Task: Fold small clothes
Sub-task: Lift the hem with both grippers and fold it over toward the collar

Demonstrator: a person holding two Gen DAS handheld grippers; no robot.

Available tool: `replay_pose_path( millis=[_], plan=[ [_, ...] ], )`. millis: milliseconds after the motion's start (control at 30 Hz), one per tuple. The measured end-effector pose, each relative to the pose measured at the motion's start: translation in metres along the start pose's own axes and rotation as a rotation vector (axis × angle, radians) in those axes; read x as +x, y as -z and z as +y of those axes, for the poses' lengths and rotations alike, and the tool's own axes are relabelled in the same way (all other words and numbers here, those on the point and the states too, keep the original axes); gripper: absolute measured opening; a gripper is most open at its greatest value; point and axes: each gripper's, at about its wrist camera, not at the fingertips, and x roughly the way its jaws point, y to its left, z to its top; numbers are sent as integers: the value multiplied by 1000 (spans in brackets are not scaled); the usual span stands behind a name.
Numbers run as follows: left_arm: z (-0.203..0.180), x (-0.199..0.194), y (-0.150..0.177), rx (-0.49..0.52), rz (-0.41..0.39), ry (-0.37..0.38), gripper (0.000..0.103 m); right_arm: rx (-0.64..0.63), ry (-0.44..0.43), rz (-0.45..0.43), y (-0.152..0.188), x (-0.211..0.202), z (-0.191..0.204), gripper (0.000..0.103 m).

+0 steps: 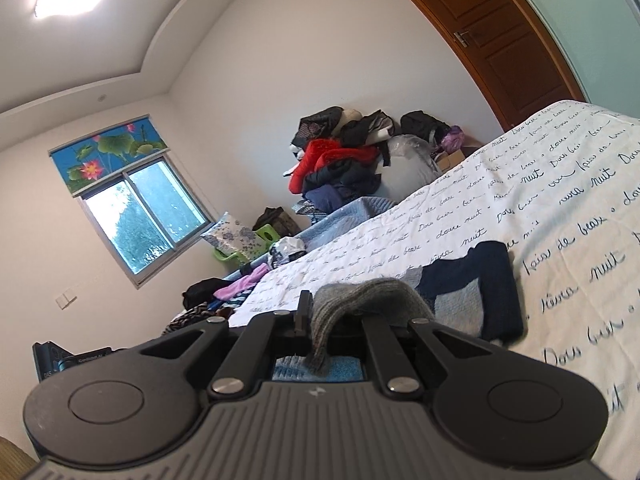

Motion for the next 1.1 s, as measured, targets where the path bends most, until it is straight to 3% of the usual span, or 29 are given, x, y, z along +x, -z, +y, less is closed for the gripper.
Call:
replay_pose_path(
  millis=[467,1100],
  plan=[
    [38,75,-41,-30,39,-102,8,58,70,8,-20,67,-37,6],
    [87,156,-49,-77,103,-201,8,190,155,69,-29,152,-103,6]
  ],
)
